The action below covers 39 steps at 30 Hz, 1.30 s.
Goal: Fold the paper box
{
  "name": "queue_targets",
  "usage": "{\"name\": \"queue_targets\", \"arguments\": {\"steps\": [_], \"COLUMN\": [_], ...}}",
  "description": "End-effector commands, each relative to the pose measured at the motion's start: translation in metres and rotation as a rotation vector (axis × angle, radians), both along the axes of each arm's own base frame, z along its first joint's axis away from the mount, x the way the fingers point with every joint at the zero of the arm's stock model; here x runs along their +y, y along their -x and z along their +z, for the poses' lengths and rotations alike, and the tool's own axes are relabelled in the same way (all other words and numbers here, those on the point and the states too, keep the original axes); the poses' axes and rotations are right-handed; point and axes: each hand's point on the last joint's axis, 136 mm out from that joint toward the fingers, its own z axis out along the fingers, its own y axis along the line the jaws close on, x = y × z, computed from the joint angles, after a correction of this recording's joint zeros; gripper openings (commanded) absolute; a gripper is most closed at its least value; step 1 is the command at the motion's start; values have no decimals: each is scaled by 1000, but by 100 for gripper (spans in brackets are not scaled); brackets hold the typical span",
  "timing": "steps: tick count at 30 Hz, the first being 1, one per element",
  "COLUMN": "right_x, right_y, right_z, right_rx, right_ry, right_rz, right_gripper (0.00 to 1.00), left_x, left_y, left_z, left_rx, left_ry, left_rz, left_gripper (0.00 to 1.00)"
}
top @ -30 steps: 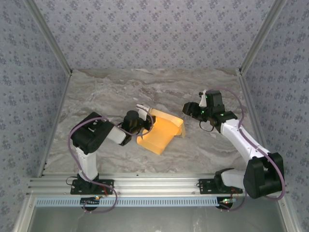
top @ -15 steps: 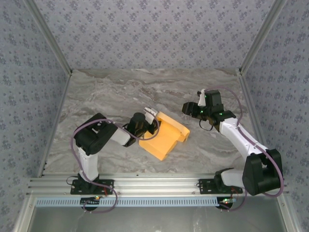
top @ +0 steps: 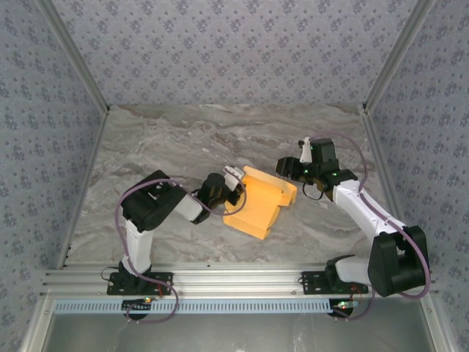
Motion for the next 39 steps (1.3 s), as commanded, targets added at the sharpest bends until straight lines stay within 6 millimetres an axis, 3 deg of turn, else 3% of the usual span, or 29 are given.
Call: {"name": "queue_targets", "arguments": {"steps": [1, 8, 17, 25, 31, 35, 39], "right_x": [3, 19, 26, 49, 55, 56, 54], "right_y": [-2, 8, 19, 25, 23, 22, 21], "right_z": [4, -4, -32, -31, -38, -42, -44], "right_rx": [-6, 20, 102, 173, 189, 190, 189], "right_ry": [40, 88, 83, -34, -27, 5, 58], "right_rz": [60, 133, 115, 157, 159, 156, 161], "right_gripper": [56, 58, 57, 53, 49, 48, 49], "left_x": [-2, -13, -38, -27, -26, -23, -15], "left_y": [3, 8, 11, 0, -1, -2, -1], "left_z": [4, 22, 10, 10, 12, 19, 29], "left_rx": [-64, -123, -11, -3, -19, -43, -79], "left_ry": [-12, 6, 20, -8, 22, 65, 99], "left_rz": [-21, -98, -326, -249, -230, -203, -173], "left_gripper": [8, 5, 5, 18, 29, 43, 47]}}
